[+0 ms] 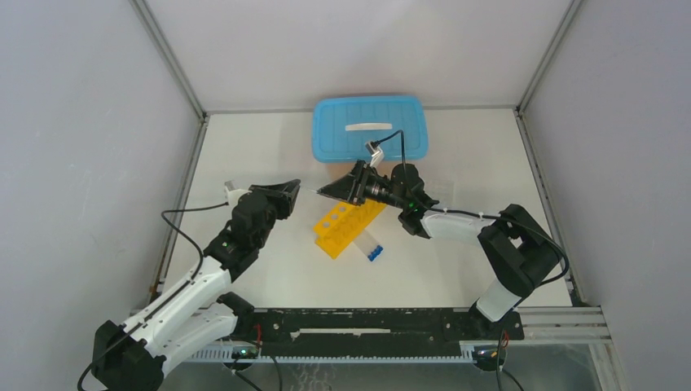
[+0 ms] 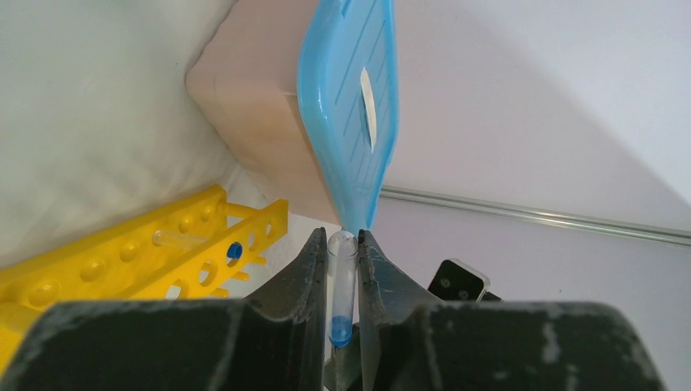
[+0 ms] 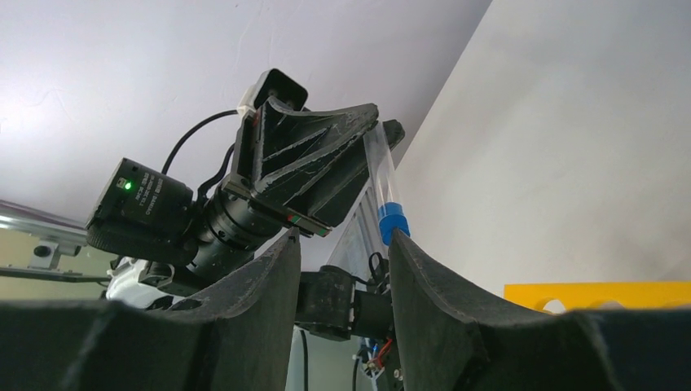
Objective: Organize the chemistry lab equipment
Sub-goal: Pick up the test tube at the center of the board.
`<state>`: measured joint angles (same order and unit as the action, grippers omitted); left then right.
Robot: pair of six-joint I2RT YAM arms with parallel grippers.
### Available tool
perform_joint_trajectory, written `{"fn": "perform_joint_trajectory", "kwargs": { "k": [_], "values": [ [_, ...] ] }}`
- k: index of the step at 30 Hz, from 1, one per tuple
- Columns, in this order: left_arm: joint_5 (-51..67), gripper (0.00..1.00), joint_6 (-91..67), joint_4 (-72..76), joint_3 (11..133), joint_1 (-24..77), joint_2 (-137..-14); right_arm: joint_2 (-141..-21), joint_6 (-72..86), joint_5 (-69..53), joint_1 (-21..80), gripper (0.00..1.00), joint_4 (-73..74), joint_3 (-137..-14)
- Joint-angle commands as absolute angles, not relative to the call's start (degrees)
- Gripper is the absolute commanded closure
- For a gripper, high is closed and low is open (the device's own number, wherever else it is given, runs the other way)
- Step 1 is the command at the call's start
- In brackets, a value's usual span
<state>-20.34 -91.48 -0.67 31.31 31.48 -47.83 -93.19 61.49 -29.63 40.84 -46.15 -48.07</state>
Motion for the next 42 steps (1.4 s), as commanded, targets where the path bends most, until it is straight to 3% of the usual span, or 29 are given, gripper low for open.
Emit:
{"fn": "perform_joint_trajectory", "kwargs": {
  "k": [1, 24, 42],
  "values": [
    [-10.6, 0.91, -91.5, 3.3, 35.2, 34.5, -47.2, -94.1, 63.3, -32.7, 41.9, 0.49, -50.8, -51.2],
    [-14.5, 0.90, -92.9, 3.9, 35.9, 35.2, -47.7, -84.2, 55.2, -25.6, 39.2, 0.48, -40.1, -46.0],
    [-16.6, 0.90, -93.1, 1.5, 36.3, 35.2, -47.0, -81.6, 55.5, -22.9, 39.4, 0.48, -44.0, -41.9]
  ]
}}
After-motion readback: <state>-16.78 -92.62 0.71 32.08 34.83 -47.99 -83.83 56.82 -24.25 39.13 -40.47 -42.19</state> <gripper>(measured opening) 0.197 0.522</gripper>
